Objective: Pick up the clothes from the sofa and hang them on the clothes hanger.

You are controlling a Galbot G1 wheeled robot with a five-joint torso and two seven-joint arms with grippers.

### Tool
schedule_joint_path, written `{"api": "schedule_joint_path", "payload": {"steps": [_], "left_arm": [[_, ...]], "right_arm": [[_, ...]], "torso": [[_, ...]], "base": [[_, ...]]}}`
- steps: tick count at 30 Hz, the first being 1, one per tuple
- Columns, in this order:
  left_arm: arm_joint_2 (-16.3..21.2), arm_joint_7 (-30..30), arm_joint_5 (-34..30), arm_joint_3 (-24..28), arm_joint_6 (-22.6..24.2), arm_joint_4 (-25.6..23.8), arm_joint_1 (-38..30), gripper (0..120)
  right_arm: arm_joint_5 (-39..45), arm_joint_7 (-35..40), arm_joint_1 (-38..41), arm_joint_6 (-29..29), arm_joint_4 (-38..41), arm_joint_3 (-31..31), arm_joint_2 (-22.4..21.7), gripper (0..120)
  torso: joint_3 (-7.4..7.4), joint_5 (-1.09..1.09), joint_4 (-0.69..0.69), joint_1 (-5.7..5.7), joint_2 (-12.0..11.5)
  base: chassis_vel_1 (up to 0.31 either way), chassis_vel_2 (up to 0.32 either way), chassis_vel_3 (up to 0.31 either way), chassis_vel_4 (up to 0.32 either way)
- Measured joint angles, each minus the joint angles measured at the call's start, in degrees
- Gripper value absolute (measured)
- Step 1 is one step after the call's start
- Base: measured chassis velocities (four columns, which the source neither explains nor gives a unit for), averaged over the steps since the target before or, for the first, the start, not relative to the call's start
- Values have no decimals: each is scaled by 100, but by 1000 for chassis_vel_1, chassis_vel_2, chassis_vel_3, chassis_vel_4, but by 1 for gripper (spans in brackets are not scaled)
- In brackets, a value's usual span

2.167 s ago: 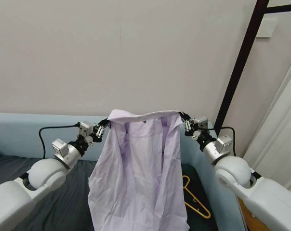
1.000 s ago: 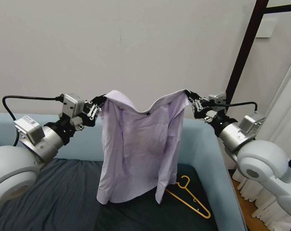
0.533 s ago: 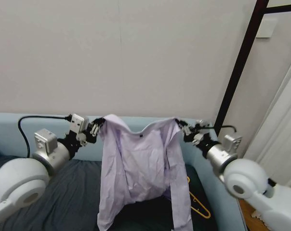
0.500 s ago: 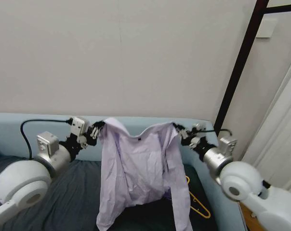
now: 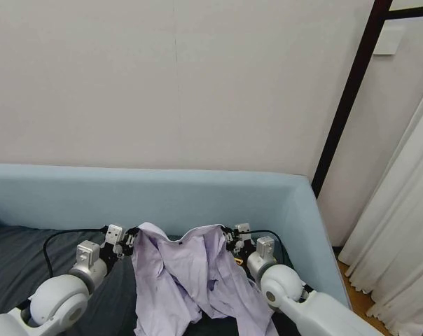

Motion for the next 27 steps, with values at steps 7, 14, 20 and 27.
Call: {"api": "schedule_joint_path", "payload": {"steps": [7,14,20,27], "left_arm": [[-313,13,36,325,-8,419,-171,0],[-506,47,85,427,-9,567,-136,0],[-548,57,88,451,-11,611,-179,0],[-658,44,110,455,-13,667,-123,0]], "right_arm": [[-426,-167,234,-12,-795,-127,178,6],[-658,-300,134,-73,-869,-112,-95,29],[-937,-353,136,-109,-1154,-18,-120,53],[-730,-465,6,-131,-932,199,-371,76]], "torso": [[0,0,2,0,0],[0,1,-1,0,0],[0,2,0,0,0],[-1,1,2,0,0]], "base": [[0,0,0,0],[0,0,0,0],[0,0,0,0],[0,0,0,0]]}}
